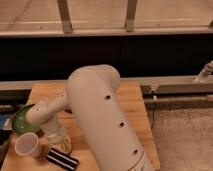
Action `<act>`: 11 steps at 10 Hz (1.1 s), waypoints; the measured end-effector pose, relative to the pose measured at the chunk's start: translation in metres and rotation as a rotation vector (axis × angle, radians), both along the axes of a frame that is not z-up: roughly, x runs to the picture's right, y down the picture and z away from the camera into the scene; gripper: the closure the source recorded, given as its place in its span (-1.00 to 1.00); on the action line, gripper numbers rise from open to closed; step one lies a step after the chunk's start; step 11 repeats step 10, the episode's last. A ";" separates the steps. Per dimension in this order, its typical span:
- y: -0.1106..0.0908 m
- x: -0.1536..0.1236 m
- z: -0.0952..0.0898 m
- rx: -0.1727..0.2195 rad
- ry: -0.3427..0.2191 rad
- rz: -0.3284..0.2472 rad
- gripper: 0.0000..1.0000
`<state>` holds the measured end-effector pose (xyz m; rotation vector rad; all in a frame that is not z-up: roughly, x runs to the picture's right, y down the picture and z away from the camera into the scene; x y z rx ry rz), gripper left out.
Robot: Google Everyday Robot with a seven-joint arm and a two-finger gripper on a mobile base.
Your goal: Push the eraser across the table
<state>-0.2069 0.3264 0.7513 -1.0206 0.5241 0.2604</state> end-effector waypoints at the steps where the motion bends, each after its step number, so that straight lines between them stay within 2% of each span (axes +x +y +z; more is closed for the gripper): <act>1: 0.001 -0.001 -0.001 -0.002 -0.011 0.000 1.00; 3: -0.002 -0.010 -0.011 0.012 -0.037 -0.001 1.00; 4: -0.007 -0.010 -0.017 0.035 -0.033 -0.005 1.00; 7: -0.046 0.001 -0.048 0.173 0.015 0.016 1.00; 8: -0.062 0.011 -0.053 0.223 0.046 0.042 1.00; 9: -0.081 0.028 -0.050 0.280 0.084 0.091 1.00; 10: -0.089 0.037 -0.048 0.302 0.103 0.112 1.00; 11: -0.089 0.037 -0.048 0.302 0.103 0.112 1.00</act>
